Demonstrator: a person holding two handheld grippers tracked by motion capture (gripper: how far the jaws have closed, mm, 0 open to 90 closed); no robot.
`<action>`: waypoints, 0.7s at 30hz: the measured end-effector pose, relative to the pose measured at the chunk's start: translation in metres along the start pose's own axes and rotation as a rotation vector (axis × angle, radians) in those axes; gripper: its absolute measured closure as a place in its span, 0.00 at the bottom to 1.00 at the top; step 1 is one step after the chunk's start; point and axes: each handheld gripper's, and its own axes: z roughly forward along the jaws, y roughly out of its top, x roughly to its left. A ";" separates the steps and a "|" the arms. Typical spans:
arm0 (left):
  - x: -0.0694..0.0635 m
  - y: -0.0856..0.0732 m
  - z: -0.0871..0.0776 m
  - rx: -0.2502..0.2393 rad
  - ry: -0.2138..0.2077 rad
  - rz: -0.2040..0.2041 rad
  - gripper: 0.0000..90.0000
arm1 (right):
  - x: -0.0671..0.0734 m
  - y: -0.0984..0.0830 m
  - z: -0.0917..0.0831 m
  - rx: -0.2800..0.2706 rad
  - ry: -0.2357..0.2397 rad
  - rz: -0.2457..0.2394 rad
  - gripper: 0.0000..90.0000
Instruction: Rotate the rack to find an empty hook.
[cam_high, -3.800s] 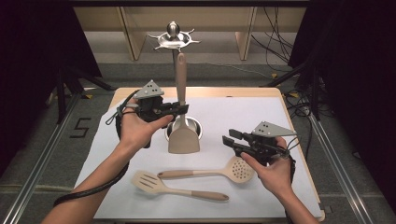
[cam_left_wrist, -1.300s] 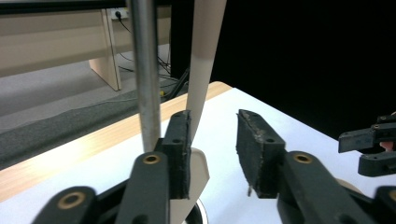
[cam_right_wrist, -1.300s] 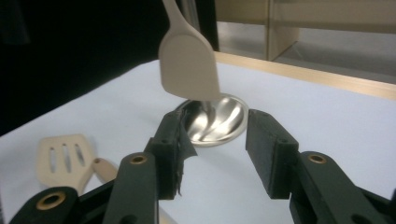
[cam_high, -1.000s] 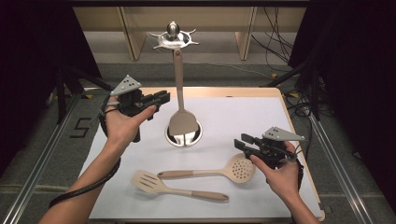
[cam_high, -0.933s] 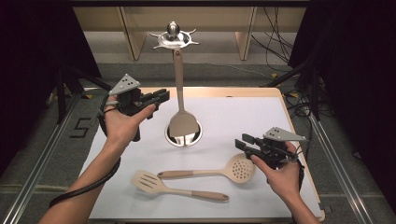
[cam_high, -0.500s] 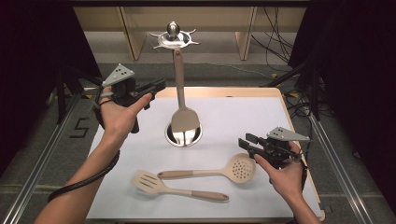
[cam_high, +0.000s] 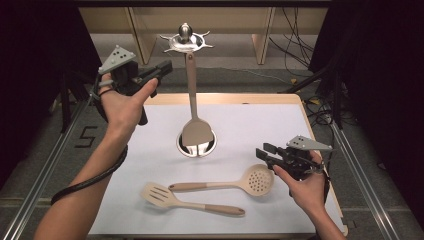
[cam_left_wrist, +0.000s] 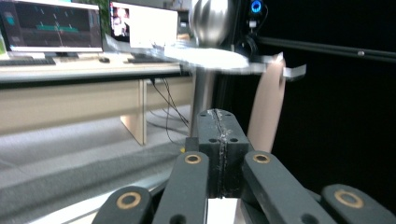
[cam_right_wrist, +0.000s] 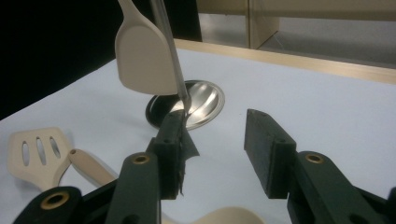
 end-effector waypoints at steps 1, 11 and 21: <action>0.001 0.003 0.000 -0.005 0.005 0.001 0.99 | 0.001 0.001 0.000 -0.004 0.002 0.001 0.66; -0.002 0.015 0.004 -0.049 0.015 0.053 0.99 | 0.008 0.000 0.002 -0.002 0.028 0.043 0.66; 0.007 0.019 0.008 -0.037 0.069 0.044 0.99 | 0.008 -0.001 0.005 0.007 0.032 0.038 0.66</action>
